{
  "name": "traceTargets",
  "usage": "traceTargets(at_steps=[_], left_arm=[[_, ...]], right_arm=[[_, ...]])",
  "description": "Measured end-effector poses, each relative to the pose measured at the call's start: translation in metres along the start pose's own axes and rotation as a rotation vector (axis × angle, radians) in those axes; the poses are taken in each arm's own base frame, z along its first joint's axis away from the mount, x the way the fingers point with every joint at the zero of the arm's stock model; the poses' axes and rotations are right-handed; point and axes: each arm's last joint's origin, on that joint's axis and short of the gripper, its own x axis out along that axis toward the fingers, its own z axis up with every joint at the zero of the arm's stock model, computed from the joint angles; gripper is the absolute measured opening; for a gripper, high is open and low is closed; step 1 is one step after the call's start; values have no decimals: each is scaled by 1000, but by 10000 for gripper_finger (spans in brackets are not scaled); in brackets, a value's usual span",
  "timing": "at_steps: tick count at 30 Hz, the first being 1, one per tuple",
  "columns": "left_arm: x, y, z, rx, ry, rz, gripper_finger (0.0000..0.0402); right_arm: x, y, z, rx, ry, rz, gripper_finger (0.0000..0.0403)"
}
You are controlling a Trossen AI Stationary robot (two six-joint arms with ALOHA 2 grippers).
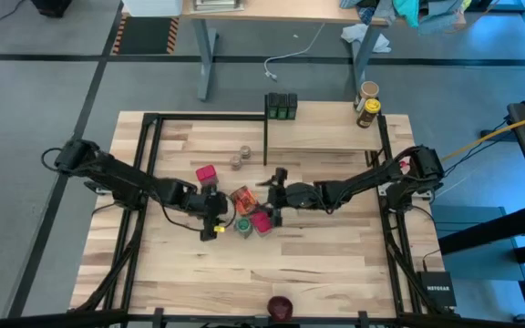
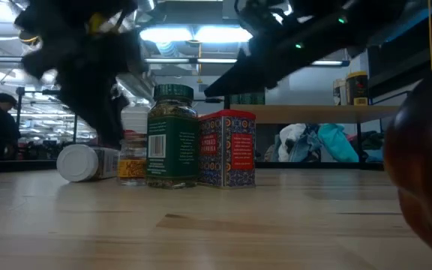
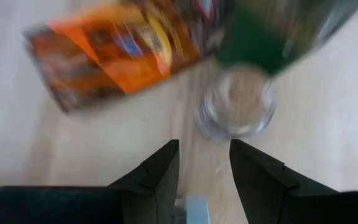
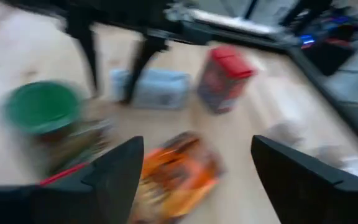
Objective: Shelf spices
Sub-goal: Put the bottom transparent seasoning bottle on the shelf
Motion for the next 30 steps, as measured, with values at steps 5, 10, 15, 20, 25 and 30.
traceTargets(at_steps=[5, 10, 15, 20, 25, 30], left_arm=[[-29, 11, 14, 22, -121, 14, 137], [-34, 15, 12, 5, -142, -4, 137], [-17, 19, -1, -57, -130, 2, 143], [-4, 16, -15, -90, -171, -83, 176], [3, 10, -35, -139, -108, -149, 204], [8, 2, -49, -125, -181, -141, 210]], right_arm=[[9, -24, 7, 22, 52, -57, 306], [10, -30, 0, 39, 118, -33, 291], [10, -28, -6, 58, 132, -6, 277], [9, -27, -8, 93, 134, 27, 268], [8, -19, -5, 90, 112, 102, 264], [5, -9, -4, 80, 109, 136, 264]])
